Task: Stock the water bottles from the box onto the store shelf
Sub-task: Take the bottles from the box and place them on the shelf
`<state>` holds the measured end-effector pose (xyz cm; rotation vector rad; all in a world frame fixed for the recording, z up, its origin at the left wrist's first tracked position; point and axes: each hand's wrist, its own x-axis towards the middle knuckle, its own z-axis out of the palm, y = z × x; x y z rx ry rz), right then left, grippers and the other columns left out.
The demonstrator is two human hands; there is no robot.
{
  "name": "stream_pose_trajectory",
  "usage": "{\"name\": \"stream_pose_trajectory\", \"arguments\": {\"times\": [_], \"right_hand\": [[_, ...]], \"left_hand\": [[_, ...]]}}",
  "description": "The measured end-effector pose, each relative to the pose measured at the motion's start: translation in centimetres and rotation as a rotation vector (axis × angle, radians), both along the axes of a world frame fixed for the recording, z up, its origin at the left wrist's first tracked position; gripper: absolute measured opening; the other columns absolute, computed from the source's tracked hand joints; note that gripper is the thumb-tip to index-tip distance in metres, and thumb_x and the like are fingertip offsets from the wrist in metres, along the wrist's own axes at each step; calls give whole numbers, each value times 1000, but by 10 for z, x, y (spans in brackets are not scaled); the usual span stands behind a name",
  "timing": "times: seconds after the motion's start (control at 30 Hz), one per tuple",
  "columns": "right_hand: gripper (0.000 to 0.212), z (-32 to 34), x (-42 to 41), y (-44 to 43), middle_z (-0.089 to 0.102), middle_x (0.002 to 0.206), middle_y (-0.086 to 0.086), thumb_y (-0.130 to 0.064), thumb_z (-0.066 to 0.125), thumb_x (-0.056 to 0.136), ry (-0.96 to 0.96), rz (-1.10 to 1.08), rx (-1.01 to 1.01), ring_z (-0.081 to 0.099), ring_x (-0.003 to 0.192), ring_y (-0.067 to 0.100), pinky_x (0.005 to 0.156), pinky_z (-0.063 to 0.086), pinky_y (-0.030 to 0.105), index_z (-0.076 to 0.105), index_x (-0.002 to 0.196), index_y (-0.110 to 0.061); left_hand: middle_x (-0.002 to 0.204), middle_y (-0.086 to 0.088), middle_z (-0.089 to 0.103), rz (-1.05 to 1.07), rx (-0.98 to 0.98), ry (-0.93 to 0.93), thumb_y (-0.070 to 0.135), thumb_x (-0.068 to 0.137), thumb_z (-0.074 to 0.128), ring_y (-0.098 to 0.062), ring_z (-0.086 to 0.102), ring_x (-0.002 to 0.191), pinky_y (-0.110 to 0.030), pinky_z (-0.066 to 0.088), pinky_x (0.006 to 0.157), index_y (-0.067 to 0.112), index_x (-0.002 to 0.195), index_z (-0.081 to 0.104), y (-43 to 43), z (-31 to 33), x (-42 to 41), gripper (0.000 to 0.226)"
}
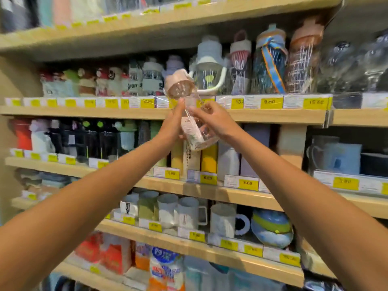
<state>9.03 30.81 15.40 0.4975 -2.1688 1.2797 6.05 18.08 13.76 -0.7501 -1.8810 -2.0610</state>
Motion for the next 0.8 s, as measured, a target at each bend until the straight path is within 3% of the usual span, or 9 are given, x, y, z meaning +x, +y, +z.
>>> {"name": "stream_pose_trajectory", "arguments": {"times": [0.13, 0.2, 0.3, 0.37, 0.47, 0.53, 0.63, 0.73, 0.8], "right_hand": [[64, 31, -22, -30, 60, 80, 1, -68, 60, 73, 120, -126, 92, 60, 66, 23, 65, 49, 38, 58, 87, -6], [68, 44, -30, -44, 54, 75, 6, -69, 58, 72, 170, -130, 94, 55, 68, 24, 68, 47, 40, 58, 82, -2], [69, 63, -38, -65, 62, 109, 12, -58, 60, 83, 201, -126, 51, 62, 98, 27, 88, 51, 47, 53, 121, -1], [64, 74, -46, -75, 58, 120, 8, -52, 58, 87, 237, -168, 74, 57, 110, 23, 94, 47, 39, 47, 130, -6], [46, 89, -54, -91, 56, 108, 0, -42, 56, 92, 309, -218, 95, 55, 107, 18, 89, 43, 31, 52, 125, -10], [41, 96, -59, -99, 57, 111, 0, -36, 55, 93, 330, -255, 83, 55, 107, 17, 89, 44, 30, 52, 127, -12], [30, 101, -72, -108, 61, 114, 4, -27, 52, 92, 365, -328, 90, 56, 105, 19, 89, 48, 37, 56, 119, -15], [23, 100, -80, -112, 62, 106, 4, -19, 50, 89, 382, -397, 79, 56, 100, 19, 83, 46, 35, 60, 110, -17], [24, 100, -85, -116, 64, 104, 4, -14, 51, 87, 381, -452, 76, 58, 100, 22, 83, 47, 36, 61, 110, -12]], "left_hand": [[99, -6, 66, -143, -108, -38, 53, 96, 35, -20, 66, 91, -29, 52, 70, 16, 120, 52, -36, 25, -18, 47], [96, -3, 67, -133, -99, 38, 51, 95, 39, -17, 64, 87, -29, 52, 71, 21, 119, 53, -53, 36, -26, 40], [114, -6, 65, -70, -101, 143, 49, 96, 41, -22, 64, 100, -37, 55, 81, 21, 125, 50, -74, 59, -42, 42], [123, -4, 59, -37, -87, 212, 44, 97, 43, -20, 62, 103, -37, 55, 81, 19, 125, 46, -82, 74, -53, 38], [110, 3, 58, 13, -46, 328, 34, 98, 47, -2, 65, 85, -20, 53, 59, 19, 120, 42, -92, 94, -72, 27], [112, 5, 57, 45, -59, 387, 32, 96, 51, -8, 64, 103, -28, 54, 78, 15, 129, 38, -95, 104, -82, 40], [140, -3, 46, 69, -110, 486, 30, 94, 56, -16, 46, 129, -33, 37, 108, 10, 144, 20, -99, 115, -95, 65], [148, 0, 32, 45, -170, 581, 20, 96, 52, -8, 35, 133, -16, 28, 105, 6, 147, 8, -96, 118, -106, 69], [142, -7, 38, -22, -164, 605, 11, 96, 50, -10, 43, 125, -12, 36, 102, 1, 144, 6, -94, 118, -116, 66]]}}
